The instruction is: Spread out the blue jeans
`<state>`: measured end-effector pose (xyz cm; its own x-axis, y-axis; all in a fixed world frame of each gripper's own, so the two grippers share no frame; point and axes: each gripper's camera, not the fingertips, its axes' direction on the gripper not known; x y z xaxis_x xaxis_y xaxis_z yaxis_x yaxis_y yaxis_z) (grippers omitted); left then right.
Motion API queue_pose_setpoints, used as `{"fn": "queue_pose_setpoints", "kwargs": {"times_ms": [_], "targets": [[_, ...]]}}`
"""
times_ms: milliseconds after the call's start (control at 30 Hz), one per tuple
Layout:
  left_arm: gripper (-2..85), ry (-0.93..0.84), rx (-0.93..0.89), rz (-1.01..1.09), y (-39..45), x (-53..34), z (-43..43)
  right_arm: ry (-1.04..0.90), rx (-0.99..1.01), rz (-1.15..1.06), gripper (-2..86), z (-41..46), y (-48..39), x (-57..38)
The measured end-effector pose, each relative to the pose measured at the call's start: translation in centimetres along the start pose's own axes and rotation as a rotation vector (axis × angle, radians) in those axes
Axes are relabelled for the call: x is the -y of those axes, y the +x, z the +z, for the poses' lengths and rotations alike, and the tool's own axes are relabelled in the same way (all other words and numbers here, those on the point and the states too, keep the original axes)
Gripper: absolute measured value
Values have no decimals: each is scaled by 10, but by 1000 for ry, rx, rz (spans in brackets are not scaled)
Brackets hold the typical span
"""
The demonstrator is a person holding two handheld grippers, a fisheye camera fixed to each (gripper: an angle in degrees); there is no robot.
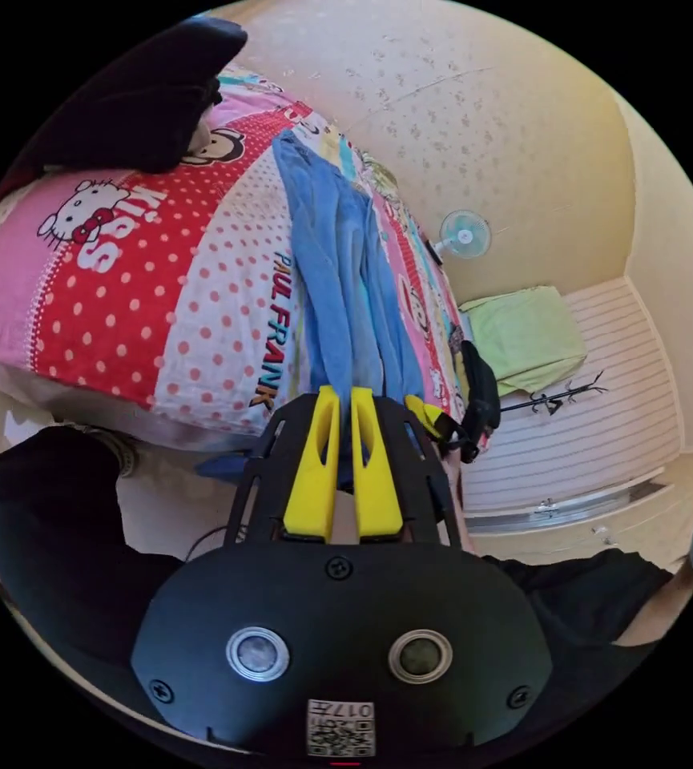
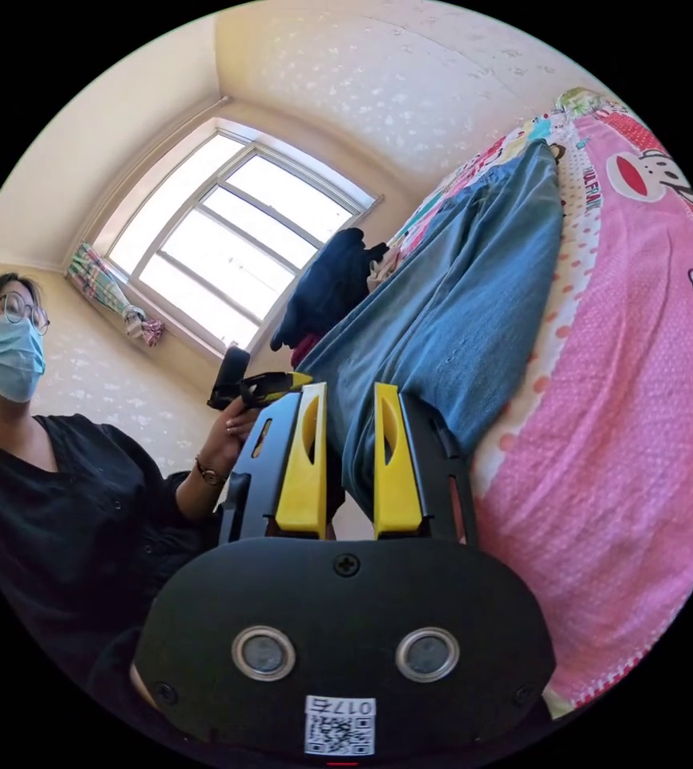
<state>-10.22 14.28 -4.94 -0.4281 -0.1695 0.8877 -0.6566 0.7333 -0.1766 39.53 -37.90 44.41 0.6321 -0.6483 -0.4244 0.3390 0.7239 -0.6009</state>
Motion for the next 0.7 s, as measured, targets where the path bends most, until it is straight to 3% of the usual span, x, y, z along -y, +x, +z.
{"fn": "queue_pose_setpoints", "kwargs": {"times_ms": [67, 167, 200, 300, 400, 567, 700], "targets": [[4, 15, -44, -34, -18, 0, -24, 20, 6, 10, 85, -3, 5, -4], [13, 85, 173, -228, -63, -8, -57, 9, -26, 12, 81, 4, 9, -2], [28, 93, 163, -261, -75, -10, -65, 6, -38, 8, 81, 7, 7, -1], [76, 138, 81, -200, -74, -16, -75, -13, -129, -61, 85, 21, -16, 3], [107, 133, 150, -113, -48, -9, -66, -65, -187, -136, 86, 47, -43, 9], [79, 34, 221, -41, -26, 21, -28, -233, -322, -132, 88, 118, -49, 8], [41, 14, 301, -47, -25, 32, -24, -254, -302, -119, 88, 138, -43, 3]]}}
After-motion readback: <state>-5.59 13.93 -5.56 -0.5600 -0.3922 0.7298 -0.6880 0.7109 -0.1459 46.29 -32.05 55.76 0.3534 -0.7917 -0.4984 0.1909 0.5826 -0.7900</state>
